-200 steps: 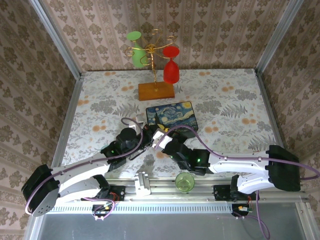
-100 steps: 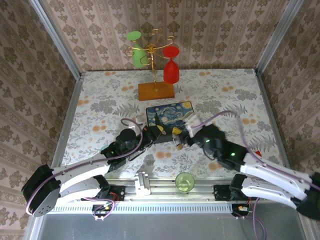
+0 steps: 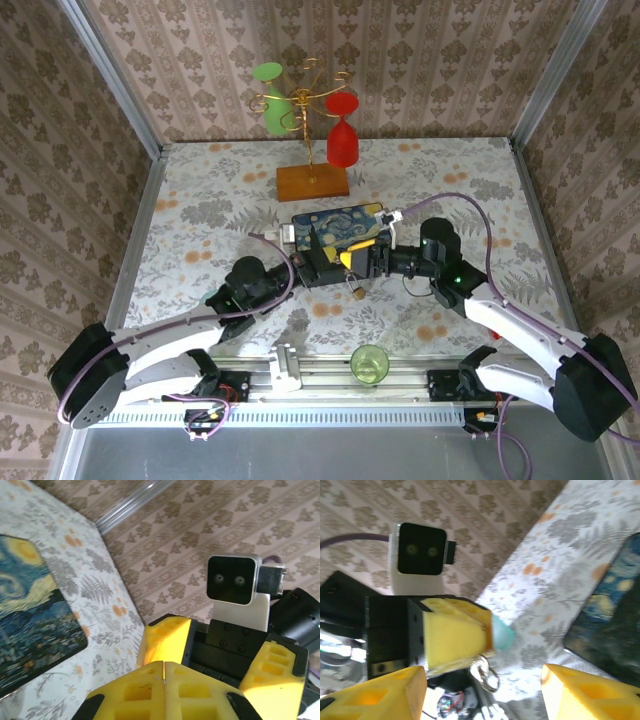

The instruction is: Unlock the padlock with the key

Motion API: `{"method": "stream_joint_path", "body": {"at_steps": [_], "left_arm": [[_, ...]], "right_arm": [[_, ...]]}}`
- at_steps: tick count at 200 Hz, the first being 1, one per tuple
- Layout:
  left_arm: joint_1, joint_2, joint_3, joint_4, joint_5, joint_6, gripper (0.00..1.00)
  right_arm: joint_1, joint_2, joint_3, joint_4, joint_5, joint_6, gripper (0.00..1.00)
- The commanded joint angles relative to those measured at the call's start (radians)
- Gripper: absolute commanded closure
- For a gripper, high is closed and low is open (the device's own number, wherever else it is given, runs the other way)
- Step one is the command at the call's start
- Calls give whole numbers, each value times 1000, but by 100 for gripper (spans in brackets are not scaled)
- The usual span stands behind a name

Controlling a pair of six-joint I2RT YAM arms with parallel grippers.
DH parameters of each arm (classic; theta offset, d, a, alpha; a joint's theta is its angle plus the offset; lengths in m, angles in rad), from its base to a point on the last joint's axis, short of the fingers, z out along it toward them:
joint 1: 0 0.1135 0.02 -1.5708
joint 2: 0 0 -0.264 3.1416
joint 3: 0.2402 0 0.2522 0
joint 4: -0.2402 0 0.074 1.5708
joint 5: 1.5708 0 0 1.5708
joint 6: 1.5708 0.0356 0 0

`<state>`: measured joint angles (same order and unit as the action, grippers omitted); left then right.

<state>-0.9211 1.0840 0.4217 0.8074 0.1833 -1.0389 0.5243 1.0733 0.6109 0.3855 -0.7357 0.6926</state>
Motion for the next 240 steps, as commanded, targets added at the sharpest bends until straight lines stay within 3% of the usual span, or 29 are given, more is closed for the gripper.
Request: {"method": "stream_joint_path", "body": {"at_steps": [1,47,78,116,202,240], "left_arm": [[2,18,-3,195,45,56,100],[3,45,16,273,75,9,100],[-2,44,19,274,73,6,100],[-25,46,43,226,83,42,100],[-43,53,25,269,26,54,100],[-47,85,32,297,38,44,100]], "right_arm": [[-3,13,-15,216,-126,125,38],[-1,40,-59,358,-137,185,46],[0,41,-67,409,-128,198,65],[5,56,-53,451,-155,220,75],[15,46,-87,506,-136,251,80],[19,54,-98,543,-126,256,95]]}}
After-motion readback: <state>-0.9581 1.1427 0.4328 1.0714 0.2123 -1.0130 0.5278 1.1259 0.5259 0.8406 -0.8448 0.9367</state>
